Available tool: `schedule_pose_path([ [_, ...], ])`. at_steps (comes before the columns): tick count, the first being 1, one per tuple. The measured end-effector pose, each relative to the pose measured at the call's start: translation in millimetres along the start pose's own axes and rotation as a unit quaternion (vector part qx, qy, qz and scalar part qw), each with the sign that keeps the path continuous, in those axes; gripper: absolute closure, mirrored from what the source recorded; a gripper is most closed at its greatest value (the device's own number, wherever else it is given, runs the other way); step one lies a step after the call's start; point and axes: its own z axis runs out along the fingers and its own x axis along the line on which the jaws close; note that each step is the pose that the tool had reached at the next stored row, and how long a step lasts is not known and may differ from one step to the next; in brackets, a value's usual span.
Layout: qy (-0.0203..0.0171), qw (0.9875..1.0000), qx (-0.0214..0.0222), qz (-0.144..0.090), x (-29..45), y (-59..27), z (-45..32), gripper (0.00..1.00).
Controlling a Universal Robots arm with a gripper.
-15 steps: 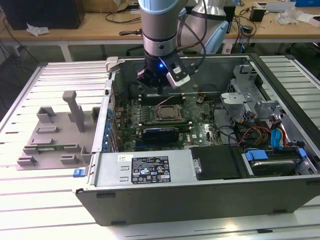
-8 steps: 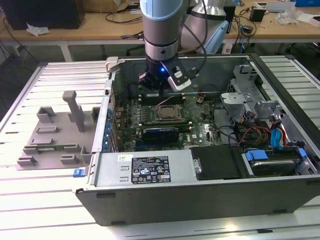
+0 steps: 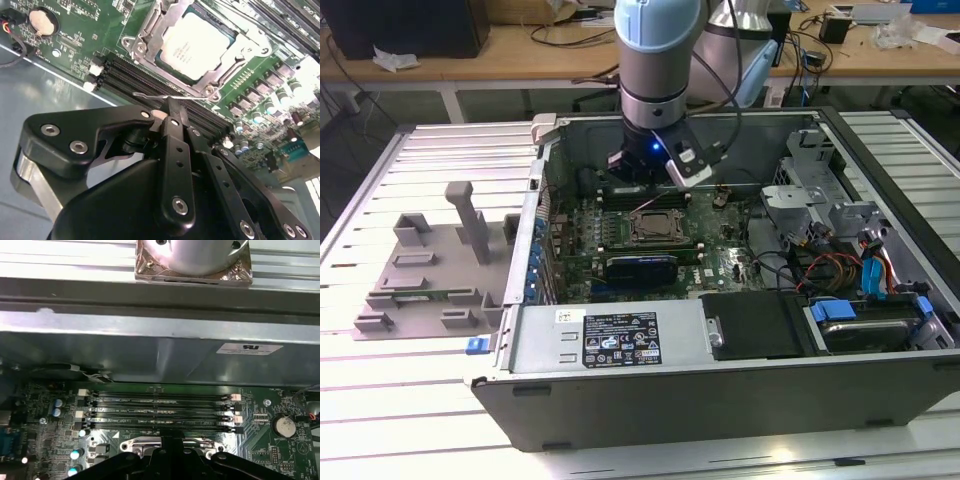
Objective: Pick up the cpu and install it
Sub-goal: 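Install the first cpu locking lever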
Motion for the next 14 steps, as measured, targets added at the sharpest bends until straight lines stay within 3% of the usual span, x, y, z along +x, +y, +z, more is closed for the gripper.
schedule_pose_path([
  [7,-0.0003,1.0000,0.0007,0.000,-3.8,-1.0,3.4,0.89],
  [11,-0.0202,0.9998,0.0010,-0.005,-0.9,-1.4,5.0,0.89],
  [13,-0.0360,0.9993,0.0014,-0.009,0.2,-1.8,6.5,0.89],
  [14,-0.0384,0.9992,0.0016,-0.007,0.7,-1.9,7.3,0.89],
])
